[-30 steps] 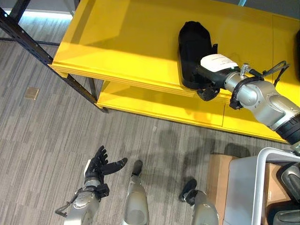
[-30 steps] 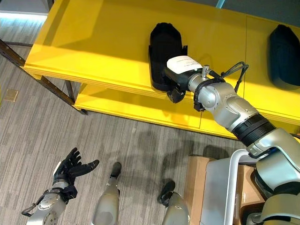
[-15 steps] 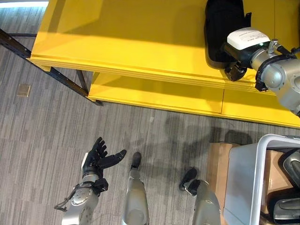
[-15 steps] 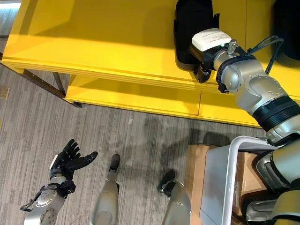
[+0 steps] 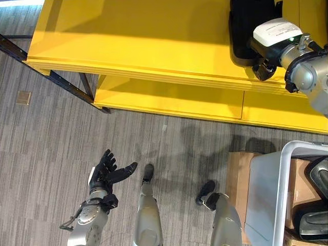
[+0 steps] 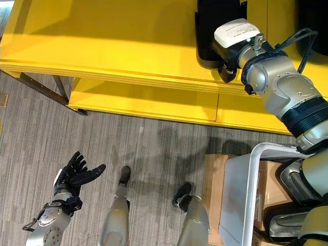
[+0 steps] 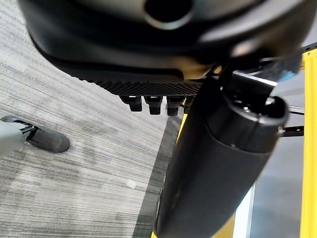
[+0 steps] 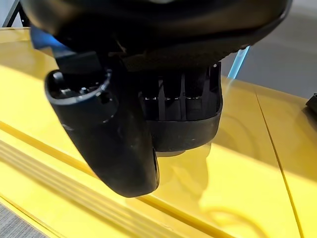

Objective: Move parts from the plastic box to the shelf.

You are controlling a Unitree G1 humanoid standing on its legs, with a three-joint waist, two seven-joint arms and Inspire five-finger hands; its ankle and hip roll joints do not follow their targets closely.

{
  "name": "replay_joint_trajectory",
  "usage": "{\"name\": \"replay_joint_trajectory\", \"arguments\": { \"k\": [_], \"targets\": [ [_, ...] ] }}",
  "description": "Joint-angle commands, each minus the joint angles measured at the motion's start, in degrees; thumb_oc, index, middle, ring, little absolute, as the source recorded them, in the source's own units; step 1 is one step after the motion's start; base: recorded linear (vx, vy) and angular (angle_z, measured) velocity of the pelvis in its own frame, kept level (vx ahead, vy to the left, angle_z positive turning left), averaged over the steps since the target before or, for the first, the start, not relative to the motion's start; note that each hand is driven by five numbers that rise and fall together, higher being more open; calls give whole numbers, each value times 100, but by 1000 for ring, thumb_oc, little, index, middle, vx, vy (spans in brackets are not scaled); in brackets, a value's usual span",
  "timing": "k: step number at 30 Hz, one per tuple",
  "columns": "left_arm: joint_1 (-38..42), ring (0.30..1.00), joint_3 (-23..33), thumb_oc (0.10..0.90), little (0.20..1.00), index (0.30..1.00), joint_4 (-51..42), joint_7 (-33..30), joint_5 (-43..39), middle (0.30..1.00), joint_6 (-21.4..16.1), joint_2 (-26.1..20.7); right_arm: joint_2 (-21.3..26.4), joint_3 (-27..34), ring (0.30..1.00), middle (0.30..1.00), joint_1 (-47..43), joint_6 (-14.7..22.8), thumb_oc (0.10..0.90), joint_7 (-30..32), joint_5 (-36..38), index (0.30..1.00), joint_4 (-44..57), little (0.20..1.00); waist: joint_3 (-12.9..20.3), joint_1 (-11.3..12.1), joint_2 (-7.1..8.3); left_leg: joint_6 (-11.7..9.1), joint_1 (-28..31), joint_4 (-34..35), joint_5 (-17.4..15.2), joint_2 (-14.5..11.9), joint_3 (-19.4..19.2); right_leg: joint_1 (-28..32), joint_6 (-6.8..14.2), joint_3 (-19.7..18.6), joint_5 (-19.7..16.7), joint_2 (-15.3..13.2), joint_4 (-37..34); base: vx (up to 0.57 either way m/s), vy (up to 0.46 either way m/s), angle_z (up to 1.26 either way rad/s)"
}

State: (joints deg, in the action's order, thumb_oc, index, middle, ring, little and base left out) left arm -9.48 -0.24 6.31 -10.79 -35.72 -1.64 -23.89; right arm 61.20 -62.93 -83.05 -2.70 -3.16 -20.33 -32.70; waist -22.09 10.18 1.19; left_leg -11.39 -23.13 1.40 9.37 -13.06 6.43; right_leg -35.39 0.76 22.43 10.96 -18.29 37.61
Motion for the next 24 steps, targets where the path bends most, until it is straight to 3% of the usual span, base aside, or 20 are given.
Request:
{"name": "replay_joint_trajectory", "arguments": {
  "k": [1, 21, 22, 23, 24],
  "targets": [
    [166, 1000, -54, 900, 1000, 1000, -416, -84, -74, 1000, -539, -340, 157, -369, 300, 300, -1398, -16, 400, 558, -306, 300, -209, 300, 412, 184, -103, -108, 1102, 299, -215, -855, -187, -305, 977, -328, -592, -382, -172, 0, 0, 0],
    [146, 1000, -6, 900, 1000, 1000, -413, -93, -252, 1000, -675, -378, 33, -494, 300, 300, -1826, -16, 400, 851, -188, 300, -555, 300, 619, 252, -75, -208, 963, 360, 73, -898, -67, -376, 991, -205, -572, -393, -65, 0, 1, 1],
    [151, 1000, -11, 900, 1000, 1000, -407, -97, -253, 1000, -675, -378, 34, -487, 542, 542, -1831, -27, 573, 856, -194, 542, -565, 542, 622, 248, -75, -210, 966, 360, 82, -897, -72, -387, 989, -208, -578, -395, -68, 0, 0, 0],
    [152, 1000, -11, 900, 1000, 1000, -407, -97, -253, 1000, -676, -378, 35, -486, 937, 937, -1831, -27, 855, 856, -194, 937, -565, 937, 623, 249, -74, -209, 966, 360, 82, -896, -73, -389, 989, -210, -578, -395, -67, 0, 0, 0],
    [161, 1000, -27, 900, 1000, 1000, -412, -104, -259, 1000, -676, -376, 3, -494, 1000, 1000, -1830, -47, 900, 868, -244, 1000, -619, 1000, 622, 253, -79, -211, 959, 360, 83, -890, -78, -393, 985, -221, -579, -386, -77, 0, 0, 0]
  ]
}}
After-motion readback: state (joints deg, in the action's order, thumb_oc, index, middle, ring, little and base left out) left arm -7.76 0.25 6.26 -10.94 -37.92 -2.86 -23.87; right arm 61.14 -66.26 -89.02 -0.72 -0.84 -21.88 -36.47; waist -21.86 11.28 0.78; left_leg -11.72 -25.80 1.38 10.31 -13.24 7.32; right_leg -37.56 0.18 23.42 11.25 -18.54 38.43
